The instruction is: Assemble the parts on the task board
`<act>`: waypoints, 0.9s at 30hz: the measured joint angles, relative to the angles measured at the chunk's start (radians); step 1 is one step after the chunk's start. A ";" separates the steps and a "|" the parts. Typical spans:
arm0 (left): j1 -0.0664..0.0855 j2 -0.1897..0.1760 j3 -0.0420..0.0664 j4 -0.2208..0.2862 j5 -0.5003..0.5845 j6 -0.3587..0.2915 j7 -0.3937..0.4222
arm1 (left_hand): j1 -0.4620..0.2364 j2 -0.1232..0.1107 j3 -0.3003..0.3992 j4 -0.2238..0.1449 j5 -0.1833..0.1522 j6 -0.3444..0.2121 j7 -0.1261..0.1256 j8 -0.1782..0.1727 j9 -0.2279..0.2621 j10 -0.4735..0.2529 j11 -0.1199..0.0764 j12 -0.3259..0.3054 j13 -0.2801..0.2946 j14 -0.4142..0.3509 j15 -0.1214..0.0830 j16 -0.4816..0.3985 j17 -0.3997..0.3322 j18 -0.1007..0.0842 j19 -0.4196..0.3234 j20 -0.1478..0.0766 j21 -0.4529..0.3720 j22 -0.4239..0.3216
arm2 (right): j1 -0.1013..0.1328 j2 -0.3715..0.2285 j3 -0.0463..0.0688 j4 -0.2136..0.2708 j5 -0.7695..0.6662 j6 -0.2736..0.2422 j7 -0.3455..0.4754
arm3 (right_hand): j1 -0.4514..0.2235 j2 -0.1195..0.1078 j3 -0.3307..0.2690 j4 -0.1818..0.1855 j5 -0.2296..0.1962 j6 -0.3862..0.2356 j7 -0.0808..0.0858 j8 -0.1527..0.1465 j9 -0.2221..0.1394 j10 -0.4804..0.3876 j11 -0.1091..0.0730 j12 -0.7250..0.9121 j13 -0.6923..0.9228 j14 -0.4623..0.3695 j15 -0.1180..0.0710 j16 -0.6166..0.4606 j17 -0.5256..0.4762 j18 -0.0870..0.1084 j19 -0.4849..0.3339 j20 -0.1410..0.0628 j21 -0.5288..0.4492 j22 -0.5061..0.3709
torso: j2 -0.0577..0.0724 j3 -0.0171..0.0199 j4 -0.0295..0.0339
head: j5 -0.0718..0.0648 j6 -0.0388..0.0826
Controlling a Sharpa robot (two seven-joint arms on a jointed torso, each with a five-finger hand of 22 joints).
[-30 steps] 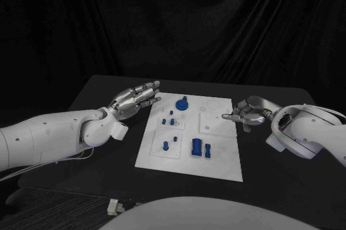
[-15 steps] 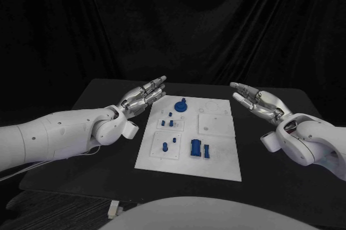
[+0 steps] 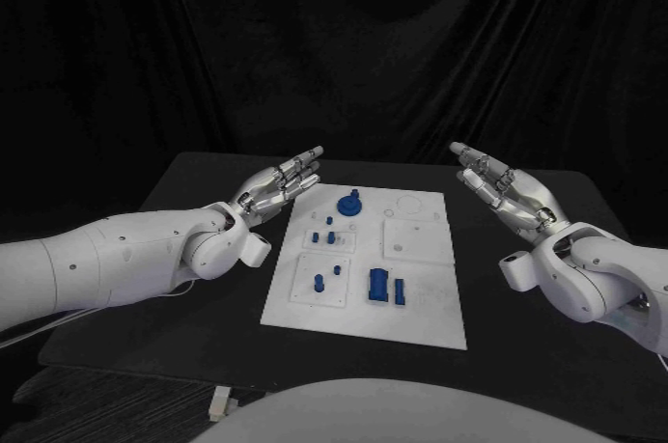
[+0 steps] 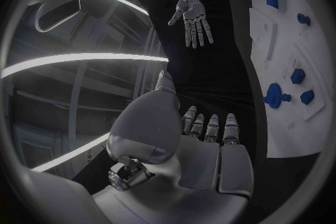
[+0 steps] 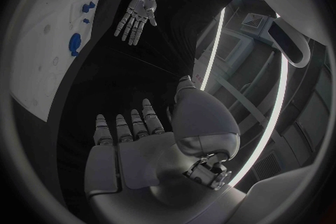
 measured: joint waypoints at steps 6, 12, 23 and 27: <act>0.000 0.000 0.008 0.005 0.001 -0.006 -0.007 | -0.253 -0.028 0.058 -0.058 -0.024 -0.037 0.045 -0.013 -0.014 0.001 0.040 0.000 0.000 0.000 0.008 0.000 0.000 -0.004 0.001 -0.053 0.000 0.000 | -0.005 0.007 0.015 0.000 0.006 -0.006 -0.002 | -0.658 -0.044 0.159 -0.190 -0.059 -0.202 0.097 -0.066 -0.098 -0.028 0.049 -0.099 -0.052 -0.005 -0.037 -0.006 -0.003 -0.095 -0.002 -0.173 0.000 -0.011 | 0.000 0.0000 0.0001 | -0.005 0.009; -0.007 0.015 0.038 0.034 0.010 -0.056 -0.019 | -0.494 -0.057 0.111 -0.111 -0.054 -0.062 0.069 -0.020 -0.020 0.001 0.080 0.000 0.000 0.000 0.015 0.000 0.000 -0.040 0.002 -0.073 0.000 0.000 | -0.031 0.040 0.065 0.002 0.047 -0.053 -0.005 | -0.873 -0.045 0.163 -0.276 -0.059 -0.258 0.098 -0.066 -0.100 -0.028 0.049 -0.099 -0.052 -0.005 -0.037 -0.006 -0.004 -0.095 -0.002 -0.190 0.000 -0.011 | 0.000 0.0000 0.0026 | -0.031 0.053; -0.028 0.062 0.137 0.136 0.075 -0.333 -0.069 | -0.796 -0.138 0.177 -0.176 -0.128 -0.141 0.076 -0.020 -0.023 -0.001 0.096 0.000 0.000 0.000 0.015 0.000 0.001 -0.072 0.000 -0.082 0.000 0.000 | -0.097 0.124 0.189 0.014 0.251 -0.292 -0.023 | -0.968 -0.046 0.163 -0.276 -0.059 -0.258 0.098 -0.066 -0.100 -0.028 0.049 -0.099 -0.052 -0.005 -0.037 -0.006 -0.003 -0.094 -0.002 -0.190 0.000 -0.011 | 0.000 -0.0005 0.0125 | -0.119 0.209; -0.033 0.076 0.166 0.166 0.102 -0.438 -0.087 | -0.863 -0.147 0.191 -0.191 -0.132 -0.151 0.076 -0.020 -0.023 0.001 0.101 0.000 0.001 0.000 0.015 0.000 0.001 -0.110 0.000 -0.082 0.000 0.000 | -0.107 0.135 0.204 0.015 0.302 -0.352 -0.029 | -0.968 -0.046 0.163 -0.276 -0.059 -0.258 0.098 -0.066 -0.100 -0.028 0.049 -0.099 -0.052 -0.005 -0.037 -0.006 -0.003 -0.094 -0.002 -0.190 0.000 -0.011 | -0.001 -0.0006 0.0152 | -0.138 0.242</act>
